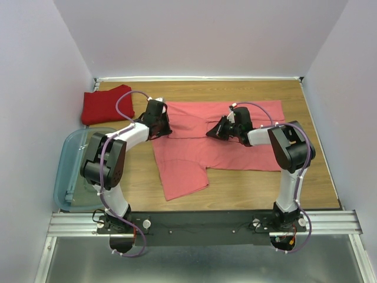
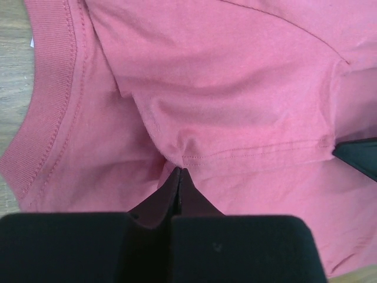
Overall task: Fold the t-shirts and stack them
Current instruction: Fold the tshirt
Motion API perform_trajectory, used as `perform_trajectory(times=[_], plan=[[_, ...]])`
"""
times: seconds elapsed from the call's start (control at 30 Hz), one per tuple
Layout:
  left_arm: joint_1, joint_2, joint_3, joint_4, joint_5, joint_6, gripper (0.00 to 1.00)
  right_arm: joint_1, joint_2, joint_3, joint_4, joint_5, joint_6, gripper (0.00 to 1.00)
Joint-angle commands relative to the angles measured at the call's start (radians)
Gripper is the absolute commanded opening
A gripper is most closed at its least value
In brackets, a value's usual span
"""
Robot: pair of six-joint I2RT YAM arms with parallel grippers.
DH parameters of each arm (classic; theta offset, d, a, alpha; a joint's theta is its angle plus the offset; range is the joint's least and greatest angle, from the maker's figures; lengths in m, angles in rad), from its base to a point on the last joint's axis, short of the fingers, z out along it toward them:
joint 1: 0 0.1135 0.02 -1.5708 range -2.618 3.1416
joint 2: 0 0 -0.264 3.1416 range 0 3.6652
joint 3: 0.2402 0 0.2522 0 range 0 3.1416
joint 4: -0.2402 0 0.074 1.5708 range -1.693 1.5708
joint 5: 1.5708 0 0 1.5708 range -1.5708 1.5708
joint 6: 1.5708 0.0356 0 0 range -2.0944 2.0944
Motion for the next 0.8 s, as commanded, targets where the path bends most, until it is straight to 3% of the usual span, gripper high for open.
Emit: perform_trajectory(times=[0.0,0.43,0.77], plan=[[-0.007,-0.056,0.005,-0.023,0.018,-0.008,0.00,0.003,-0.023,0.015,-0.043,0.009,-0.028,0.01],[-0.004,-0.106,-0.049,-0.037,0.093,-0.051,0.00,-0.023,-0.072,0.030,-0.161,0.050,-0.108,0.00],[-0.003,-0.114,-0.107,-0.035,0.067,-0.063,0.00,-0.024,-0.051,0.064,-0.204,0.030,-0.137,0.00]])
